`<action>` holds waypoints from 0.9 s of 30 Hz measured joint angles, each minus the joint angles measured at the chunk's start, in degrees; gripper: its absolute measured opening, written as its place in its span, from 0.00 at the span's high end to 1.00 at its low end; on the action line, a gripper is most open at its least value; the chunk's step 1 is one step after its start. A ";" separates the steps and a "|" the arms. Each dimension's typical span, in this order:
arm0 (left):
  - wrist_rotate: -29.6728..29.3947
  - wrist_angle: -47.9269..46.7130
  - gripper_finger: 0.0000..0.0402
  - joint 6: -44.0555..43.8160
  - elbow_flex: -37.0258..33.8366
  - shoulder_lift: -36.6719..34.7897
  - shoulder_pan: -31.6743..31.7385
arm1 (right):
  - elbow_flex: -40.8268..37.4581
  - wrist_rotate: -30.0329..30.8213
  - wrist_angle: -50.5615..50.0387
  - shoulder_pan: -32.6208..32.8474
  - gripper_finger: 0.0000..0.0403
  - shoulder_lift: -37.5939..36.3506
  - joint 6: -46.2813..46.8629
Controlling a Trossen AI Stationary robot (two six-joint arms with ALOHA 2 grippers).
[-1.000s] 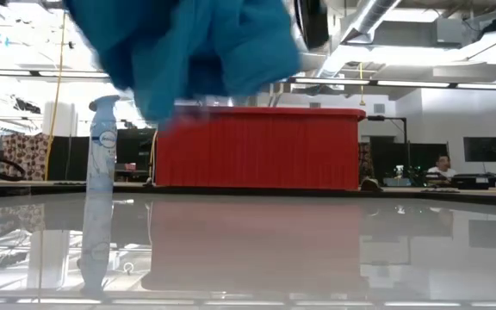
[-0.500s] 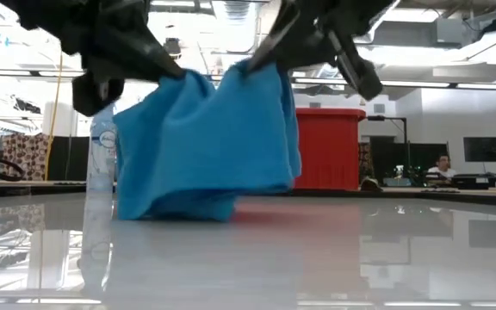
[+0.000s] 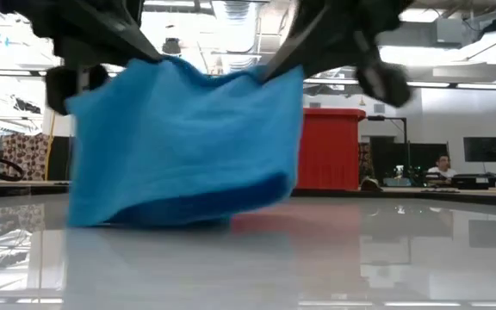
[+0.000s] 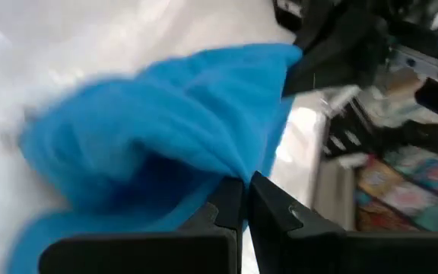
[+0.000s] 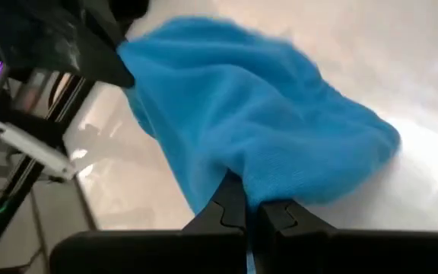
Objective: Fold laundry
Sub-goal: Fold the blue shorts
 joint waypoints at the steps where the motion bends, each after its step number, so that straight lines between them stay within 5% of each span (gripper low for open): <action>1: 1.79 0.07 1.00 -1.96 0.00 0.00 -0.38 | 0.00 -0.02 -0.19 1.08 0.95 0.00 1.76; 13: 13.68 4.85 1.00 -11.42 0.00 0.03 1.34 | 0.00 -5.86 0.52 2.82 0.95 0.45 7.15; 27: 25.02 -4.90 1.00 1.25 0.00 0.39 22.70 | 0.00 -13.41 -4.63 -11.38 0.95 0.43 -5.01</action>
